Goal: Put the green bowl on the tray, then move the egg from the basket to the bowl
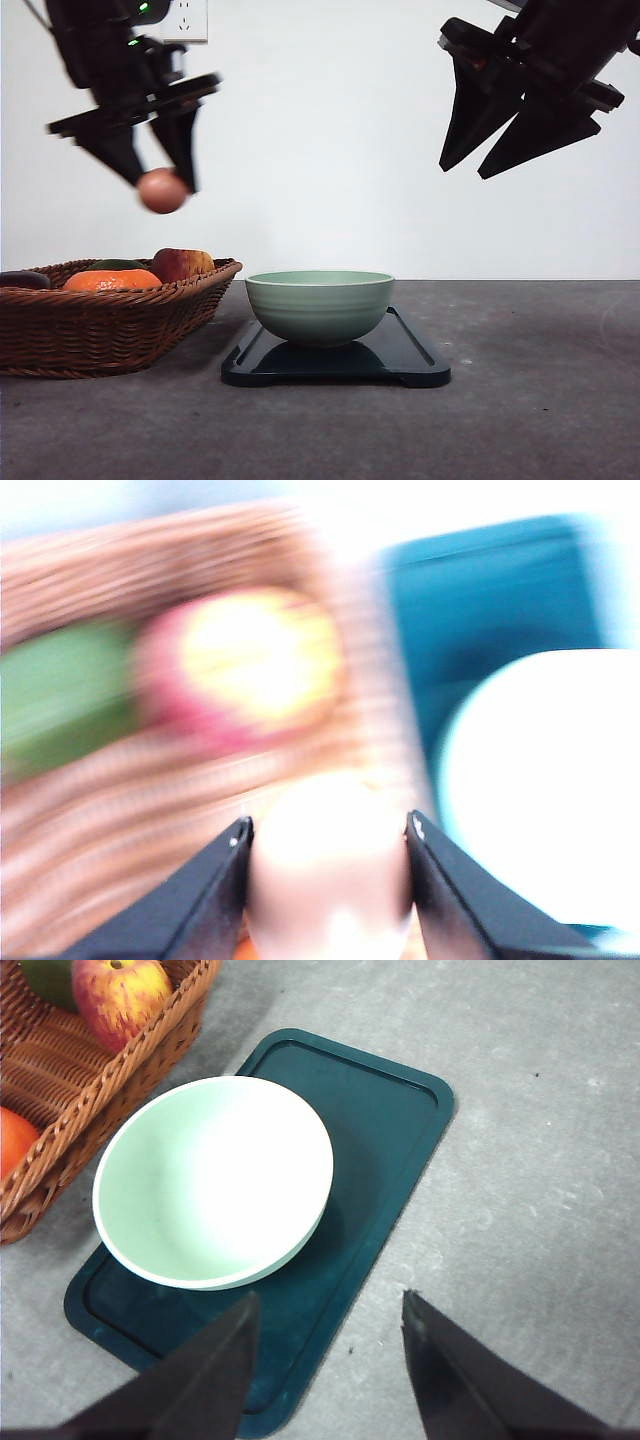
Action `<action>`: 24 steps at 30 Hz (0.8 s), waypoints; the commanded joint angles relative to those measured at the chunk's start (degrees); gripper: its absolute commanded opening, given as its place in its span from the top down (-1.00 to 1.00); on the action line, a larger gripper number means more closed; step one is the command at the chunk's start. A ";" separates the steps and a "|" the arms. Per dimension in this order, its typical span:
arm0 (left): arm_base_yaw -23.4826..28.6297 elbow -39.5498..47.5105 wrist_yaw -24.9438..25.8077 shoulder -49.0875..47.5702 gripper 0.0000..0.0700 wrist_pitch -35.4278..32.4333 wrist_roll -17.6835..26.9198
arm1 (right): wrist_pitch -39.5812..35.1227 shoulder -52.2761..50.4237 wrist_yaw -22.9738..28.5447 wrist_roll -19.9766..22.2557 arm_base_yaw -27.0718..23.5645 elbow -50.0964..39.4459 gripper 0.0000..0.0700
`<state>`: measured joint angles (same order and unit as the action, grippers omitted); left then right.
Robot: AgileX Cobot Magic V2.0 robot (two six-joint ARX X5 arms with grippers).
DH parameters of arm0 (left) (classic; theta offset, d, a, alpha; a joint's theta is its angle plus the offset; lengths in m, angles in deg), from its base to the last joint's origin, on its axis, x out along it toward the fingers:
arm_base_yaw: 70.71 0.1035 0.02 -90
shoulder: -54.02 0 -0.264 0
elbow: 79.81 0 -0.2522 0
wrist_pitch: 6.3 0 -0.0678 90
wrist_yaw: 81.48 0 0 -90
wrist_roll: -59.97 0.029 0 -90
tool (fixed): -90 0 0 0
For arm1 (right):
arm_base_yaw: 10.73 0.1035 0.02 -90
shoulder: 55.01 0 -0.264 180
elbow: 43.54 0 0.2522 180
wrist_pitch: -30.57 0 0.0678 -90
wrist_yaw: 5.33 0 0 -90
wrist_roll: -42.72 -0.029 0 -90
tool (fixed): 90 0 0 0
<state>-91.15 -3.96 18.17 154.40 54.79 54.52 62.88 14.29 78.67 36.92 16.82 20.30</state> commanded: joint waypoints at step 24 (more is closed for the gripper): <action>-16.33 -1.38 -1.74 13.59 0.51 -12.70 0.66 | -0.48 0.57 0.02 0.26 0.35 0.63 0.21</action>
<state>-106.81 -4.05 16.82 166.54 42.36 54.63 62.88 14.29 78.67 36.92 16.82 20.30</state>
